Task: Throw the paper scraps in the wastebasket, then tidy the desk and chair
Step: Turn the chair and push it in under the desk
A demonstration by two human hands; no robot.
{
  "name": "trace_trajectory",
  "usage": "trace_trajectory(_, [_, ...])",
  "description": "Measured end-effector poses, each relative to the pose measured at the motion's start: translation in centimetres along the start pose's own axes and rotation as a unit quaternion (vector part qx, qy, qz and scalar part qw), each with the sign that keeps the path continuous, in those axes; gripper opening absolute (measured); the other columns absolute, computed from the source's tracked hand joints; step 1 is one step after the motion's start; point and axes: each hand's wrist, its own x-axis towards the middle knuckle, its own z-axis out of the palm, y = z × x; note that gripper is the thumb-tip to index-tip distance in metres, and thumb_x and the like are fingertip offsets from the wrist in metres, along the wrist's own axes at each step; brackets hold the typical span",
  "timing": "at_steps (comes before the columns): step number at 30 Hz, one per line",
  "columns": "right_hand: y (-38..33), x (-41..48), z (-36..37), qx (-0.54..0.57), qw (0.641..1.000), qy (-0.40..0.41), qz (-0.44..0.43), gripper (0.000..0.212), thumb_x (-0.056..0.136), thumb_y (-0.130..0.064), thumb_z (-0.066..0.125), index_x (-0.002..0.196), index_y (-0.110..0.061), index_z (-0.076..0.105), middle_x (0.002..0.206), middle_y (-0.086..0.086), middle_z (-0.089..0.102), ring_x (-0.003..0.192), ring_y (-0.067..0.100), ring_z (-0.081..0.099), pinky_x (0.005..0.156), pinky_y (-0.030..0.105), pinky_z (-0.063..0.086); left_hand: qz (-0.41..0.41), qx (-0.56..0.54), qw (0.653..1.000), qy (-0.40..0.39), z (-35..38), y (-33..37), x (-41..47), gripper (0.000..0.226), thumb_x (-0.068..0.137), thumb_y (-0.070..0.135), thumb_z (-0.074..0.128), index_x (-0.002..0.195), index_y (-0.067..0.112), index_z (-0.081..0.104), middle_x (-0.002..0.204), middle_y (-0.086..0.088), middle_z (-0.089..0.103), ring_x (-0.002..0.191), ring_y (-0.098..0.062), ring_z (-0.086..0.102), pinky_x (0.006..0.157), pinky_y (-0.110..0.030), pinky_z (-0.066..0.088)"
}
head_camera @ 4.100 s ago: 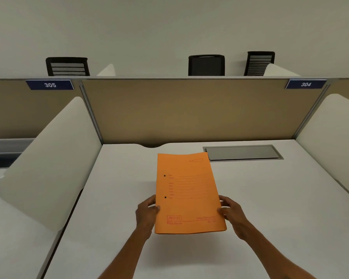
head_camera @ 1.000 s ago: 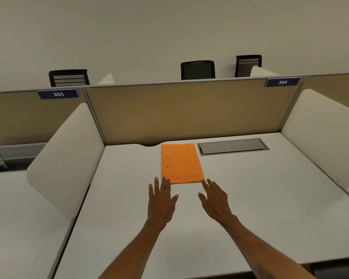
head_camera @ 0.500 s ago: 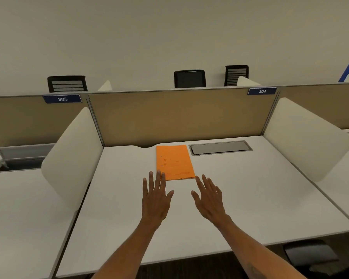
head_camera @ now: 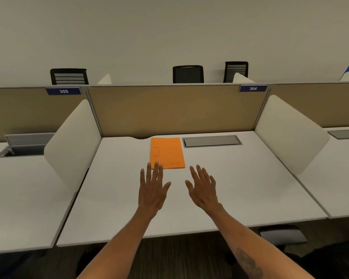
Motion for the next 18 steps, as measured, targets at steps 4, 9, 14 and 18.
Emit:
trace_trajectory(4, [1.4, -2.5, -1.0, -0.017, 1.0, -0.006, -0.007, 0.061, 0.102, -0.053, 0.021, 0.157, -0.031, 0.004, 0.166, -0.001, -0.003, 0.154, 0.022, -0.003, 0.123, 0.049, 0.001, -0.011, 0.008, 1.0, 0.019, -1.1, 2.3, -2.7, 0.081, 0.091, 0.063, -0.011, 0.158, 0.017, 0.001, 0.164, -0.007, -0.008, 0.151, -0.032, -0.009, 0.122, -0.053, -0.004])
trace_trajectory(9, [2.7, -5.7, -2.6, -0.02, 1.0, 0.014, -0.019, 0.062, 0.101, -0.055, 0.018, 0.157, -0.034, 0.002, 0.166, -0.003, -0.006, 0.153, 0.022, -0.005, 0.123, 0.048, -0.001, -0.03, 0.015, 0.998, 0.045, -2.7, 4.6, -5.9, 0.075, 0.096, 0.061, 0.005, 0.157, 0.018, 0.004, 0.166, -0.007, -0.001, 0.153, -0.032, -0.003, 0.124, -0.054, 0.002])
trace_trajectory(14, [4.6, -9.1, -4.5, -0.012, 0.999, 0.018, -0.03, 0.061, 0.102, -0.055, 0.017, 0.157, -0.034, 0.001, 0.166, -0.003, -0.007, 0.153, 0.021, -0.006, 0.123, 0.048, -0.001, -0.037, 0.016, 0.998, 0.043, -4.2, 7.0, -8.8, 0.079, 0.094, 0.064, 0.001, 0.158, 0.018, 0.001, 0.166, -0.006, -0.006, 0.153, -0.031, -0.008, 0.124, -0.053, -0.001])
trace_trajectory(18, [6.0, -11.8, -5.8, -0.004, 0.999, 0.024, -0.03, 0.061, 0.102, -0.053, 0.018, 0.157, -0.033, 0.001, 0.166, -0.003, -0.007, 0.153, 0.021, -0.007, 0.122, 0.047, -0.003, -0.048, 0.01, 0.998, 0.031, -5.0, 8.4, -11.1, 0.08, 0.093, 0.064, -0.003, 0.158, 0.018, 0.003, 0.166, -0.006, -0.006, 0.153, -0.03, -0.009, 0.124, -0.053, 0.001])
